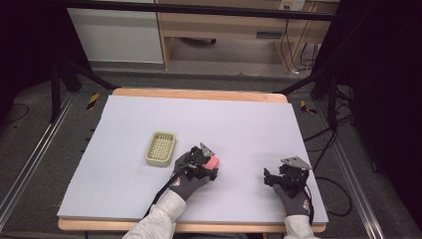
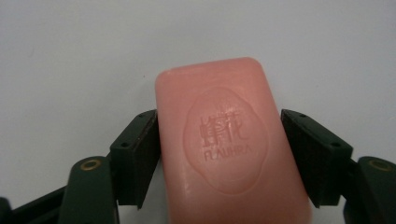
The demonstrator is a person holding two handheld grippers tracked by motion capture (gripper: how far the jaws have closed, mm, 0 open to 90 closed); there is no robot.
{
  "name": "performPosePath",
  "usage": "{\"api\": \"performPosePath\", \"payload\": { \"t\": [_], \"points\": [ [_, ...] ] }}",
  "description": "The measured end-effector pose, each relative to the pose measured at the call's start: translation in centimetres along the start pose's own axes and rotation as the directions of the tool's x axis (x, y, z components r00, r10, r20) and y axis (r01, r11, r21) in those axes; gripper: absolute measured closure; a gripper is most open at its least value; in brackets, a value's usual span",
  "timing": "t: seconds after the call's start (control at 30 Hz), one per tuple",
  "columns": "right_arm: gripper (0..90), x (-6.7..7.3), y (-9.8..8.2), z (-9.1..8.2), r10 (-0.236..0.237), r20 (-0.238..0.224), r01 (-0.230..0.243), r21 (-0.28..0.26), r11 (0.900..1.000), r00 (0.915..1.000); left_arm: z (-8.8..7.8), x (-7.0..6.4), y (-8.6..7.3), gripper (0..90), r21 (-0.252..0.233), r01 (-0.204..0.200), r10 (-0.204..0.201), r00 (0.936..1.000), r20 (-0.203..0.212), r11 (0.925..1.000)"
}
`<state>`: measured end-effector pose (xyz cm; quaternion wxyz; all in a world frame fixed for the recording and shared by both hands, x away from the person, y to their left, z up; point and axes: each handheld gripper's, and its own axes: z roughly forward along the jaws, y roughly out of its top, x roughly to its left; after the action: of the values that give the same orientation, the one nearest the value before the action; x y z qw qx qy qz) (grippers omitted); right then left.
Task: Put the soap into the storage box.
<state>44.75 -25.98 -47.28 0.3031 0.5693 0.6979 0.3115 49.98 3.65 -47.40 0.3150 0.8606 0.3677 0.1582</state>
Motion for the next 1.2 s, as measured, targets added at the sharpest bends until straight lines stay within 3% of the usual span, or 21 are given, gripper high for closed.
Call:
{"api": "performPosePath", "payload": {
  "t": [0.73, 1.2],
  "points": [
    [5.8, 0.0, 0.0, 0.0, 0.000, -0.001, 0.000, -0.001, 1.000, 1.0000, -0.4, 0.3, 0.0, 37.0, 0.015, 0.001, -0.001, 0.9998, 0.019, 0.9999],
    [5.8, -0.1, 0.0, 0.0, 0.003, 0.000, -0.003, -0.003, 1.000, 1.0000, -3.0, 1.4, -0.1, 37.0, -0.023, 0.015, -0.014, 0.9995, 0.028, 0.9996]
  ]
}}
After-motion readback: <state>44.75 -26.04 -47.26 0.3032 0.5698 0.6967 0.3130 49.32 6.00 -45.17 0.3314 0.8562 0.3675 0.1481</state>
